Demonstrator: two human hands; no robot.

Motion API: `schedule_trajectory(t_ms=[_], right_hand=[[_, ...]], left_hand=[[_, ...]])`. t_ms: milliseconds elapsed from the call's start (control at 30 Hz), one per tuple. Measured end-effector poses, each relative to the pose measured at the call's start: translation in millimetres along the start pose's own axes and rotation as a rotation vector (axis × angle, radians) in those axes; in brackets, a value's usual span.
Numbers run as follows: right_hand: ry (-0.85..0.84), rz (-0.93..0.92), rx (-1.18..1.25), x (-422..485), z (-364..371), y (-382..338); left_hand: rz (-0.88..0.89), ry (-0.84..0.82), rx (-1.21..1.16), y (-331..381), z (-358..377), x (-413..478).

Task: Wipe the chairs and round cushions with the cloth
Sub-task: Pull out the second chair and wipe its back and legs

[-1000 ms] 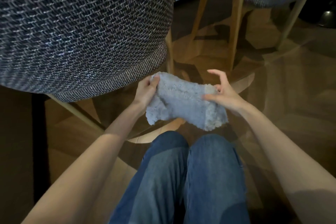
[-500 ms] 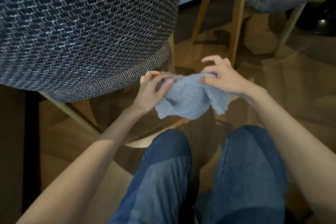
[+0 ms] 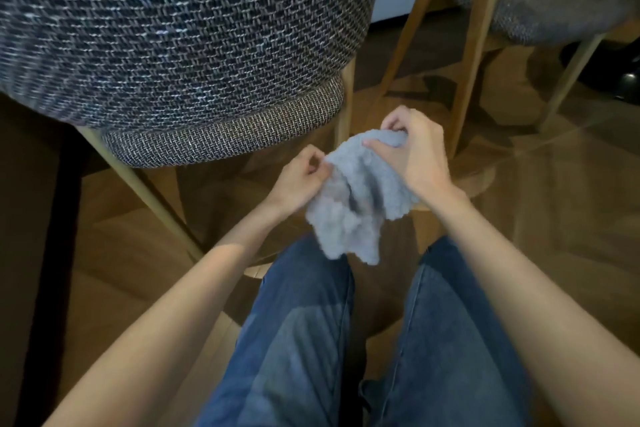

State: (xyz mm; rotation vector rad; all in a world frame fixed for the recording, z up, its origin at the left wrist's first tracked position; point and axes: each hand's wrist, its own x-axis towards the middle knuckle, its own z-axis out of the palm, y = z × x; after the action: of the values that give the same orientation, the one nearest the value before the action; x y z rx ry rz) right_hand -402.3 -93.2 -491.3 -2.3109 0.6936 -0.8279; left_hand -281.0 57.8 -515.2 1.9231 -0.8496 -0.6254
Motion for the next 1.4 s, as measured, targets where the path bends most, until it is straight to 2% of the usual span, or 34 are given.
schedule_trajectory(t_ms=[67,100,233,300,367,433,467,533,600,667,733,800,867,933,1000,1100,1233,1300,1400], right_hand=[[0.028,-0.054,0.044,-14,17,-8],[-0.022,-0.052,0.107,-21,25,-11],[-0.382,0.195,0.421,-44,43,-17],[-0.365,0.188,0.405,-48,47,-15],[-0.232,0.159,0.367,-46,50,-16],[-0.087,0.135,0.354,-40,49,-17],[-0.014,0.11,0.341,-35,47,-17],[0.122,0.047,0.271,-19,43,-16],[0.232,-0.006,0.164,2,44,-14],[0.273,-0.012,0.094,24,52,-10],[0.202,0.033,0.07,44,65,-6],[0.052,0.09,0.079,57,79,-3],[-0.051,0.17,0.133,65,90,-2],[-0.074,0.238,0.23,66,98,-5],[-0.024,0.237,0.308,59,106,-10],[0.099,0.145,0.306,36,114,-21],[-0.041,-0.135,0.248,-9,143,-53],[-0.072,-0.158,0.274,-18,146,-61],[0.077,-0.136,0.243,-3,120,-52]], left_hand=[[-0.222,0.06,-0.329,5,0,0],[-0.304,0.063,-0.491,7,-2,0],[-0.402,-0.036,-0.94,1,-18,-1],[-0.406,-0.105,-1.066,-2,-26,-6],[-0.374,-0.159,-1.1,-3,-31,-11],[-0.236,-0.096,-0.912,-5,-34,-13],[-0.119,0.005,-0.679,-8,-37,-12],[0.153,0.256,-0.065,-21,-47,-11],[0.362,0.375,0.357,-33,-60,-8],[0.416,0.36,0.533,-40,-71,-2],[0.369,0.303,0.679,-41,-79,2],[0.295,0.271,0.771,-44,-86,3],[0.299,0.252,0.782,-49,-92,3],[0.339,0.232,0.82,-55,-95,2],[0.371,0.221,0.861,-61,-96,3],[0.41,0.241,0.87,-67,-95,4],[0.426,0.246,0.885,-68,-96,5],[0.426,0.226,0.877,-67,-99,4],[0.449,0.199,0.88,-69,-106,0]])
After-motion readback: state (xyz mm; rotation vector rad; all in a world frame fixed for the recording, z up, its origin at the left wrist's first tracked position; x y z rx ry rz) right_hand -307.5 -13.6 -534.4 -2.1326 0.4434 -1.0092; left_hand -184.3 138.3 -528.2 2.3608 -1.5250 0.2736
